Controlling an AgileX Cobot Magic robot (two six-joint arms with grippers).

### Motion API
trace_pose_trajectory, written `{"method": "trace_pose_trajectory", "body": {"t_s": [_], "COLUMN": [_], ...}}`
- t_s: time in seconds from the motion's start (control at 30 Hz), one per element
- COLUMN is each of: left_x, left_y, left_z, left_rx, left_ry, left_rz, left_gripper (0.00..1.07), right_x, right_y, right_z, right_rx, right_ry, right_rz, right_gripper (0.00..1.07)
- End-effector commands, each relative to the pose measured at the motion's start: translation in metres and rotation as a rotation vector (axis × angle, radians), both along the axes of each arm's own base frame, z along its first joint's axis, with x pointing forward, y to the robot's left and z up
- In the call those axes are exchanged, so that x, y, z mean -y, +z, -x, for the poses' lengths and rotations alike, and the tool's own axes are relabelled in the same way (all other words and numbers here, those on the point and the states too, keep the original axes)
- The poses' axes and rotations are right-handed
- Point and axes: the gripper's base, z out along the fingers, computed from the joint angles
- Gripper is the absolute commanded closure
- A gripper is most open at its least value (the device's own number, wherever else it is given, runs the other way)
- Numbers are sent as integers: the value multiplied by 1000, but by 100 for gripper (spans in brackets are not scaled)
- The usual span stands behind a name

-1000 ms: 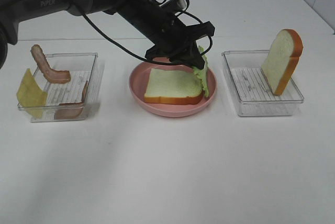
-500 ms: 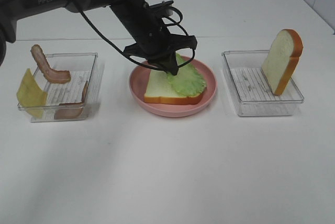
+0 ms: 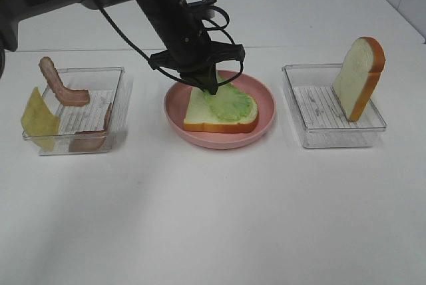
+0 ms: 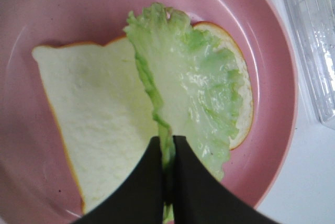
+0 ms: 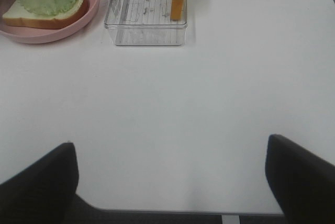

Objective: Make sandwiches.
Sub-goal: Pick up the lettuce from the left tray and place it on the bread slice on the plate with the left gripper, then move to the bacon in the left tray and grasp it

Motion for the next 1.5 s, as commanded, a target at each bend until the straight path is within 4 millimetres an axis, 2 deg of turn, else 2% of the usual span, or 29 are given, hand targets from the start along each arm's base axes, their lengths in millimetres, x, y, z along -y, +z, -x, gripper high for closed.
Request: {"method": "trace_pose_trajectory", "body": {"t_s": [0.03,0.17,0.23,0.27,0.3,0.33,0.37,0.4,0.43,0.47,0.6,0.67,0.77,0.83,0.87,0.9,0.93,1.0,1.03,1.07,1.1,1.17,1.27,1.33,1.43,1.5], "left_x": [2,1,1,1,1,1,1,0,0,-1,-3,-7,-8,-8,-8,-9,-9,-12,-12,-18,-18,-41,-51,-89,-99,-126], "left_y": [-1,-2,-2,-1,-1,-1,0,1,1,7,17,36,40,57,57,69,69,90,90,102,102,119,125,139,138,126], "left_z": [2,3,2,2,2,2,1,2,2,3,5,12,13,14,14,16,16,21,21,27,27,47,53,71,74,78], "left_rx": [-21,-27,-26,-25,-26,-26,-32,-33,-33,-33,-46,-98,-115,-82,-82,-63,-63,-30,-30,-11,-11,7,11,-11,-26,-94], "left_ry": [-2,-5,-5,9,19,19,47,53,53,58,44,4,-5,-3,-3,-3,-3,-3,-3,0,0,11,25,111,138,210], "left_rz": [0,-7,-7,-2,-1,-1,-1,-4,-4,-9,-34,-78,-89,-61,-61,-47,-47,-33,-33,-51,-51,-155,-182,-232,-239,-264], "left_gripper": [107,107,102,84,73,73,41,28,28,6,5,5,5,5,5,5,5,6,6,6,6,6,6,6,6,6], "right_x": [0,0,0,0,0,0,0,0,0,0,0,0,0,0,0,0,0,0,0,0,0,0,0,0,0,0], "right_y": [0,0,0,0,0,0,0,0,0,0,0,0,0,0,0,0,0,0,0,0,0,0,0,0,0,0], "right_z": [3,3,3,3,3,3,3,3,3,3,3,3,3,3,3,3,3,3,3,3,3,3,3,3,3,3], "right_rx": [34,34,34,34,34,34,34,34,34,34,34,34,34,34,34,34,34,34,34,34,34,34,34,34,34,34], "right_ry": [3,3,3,3,3,3,3,3,3,3,3,3,3,3,3,3,3,3,3,3,3,3,3,3,3,3], "right_rz": [4,4,4,4,4,4,4,4,4,4,4,4,4,4,4,4,4,4,4,4,4,4,4,4,4,4], "right_gripper": [13,13,13,13,13,13,13,13,13,13,13,13,13,13,13,13,13,13,13,13,13,13,13,13,13,13]}}
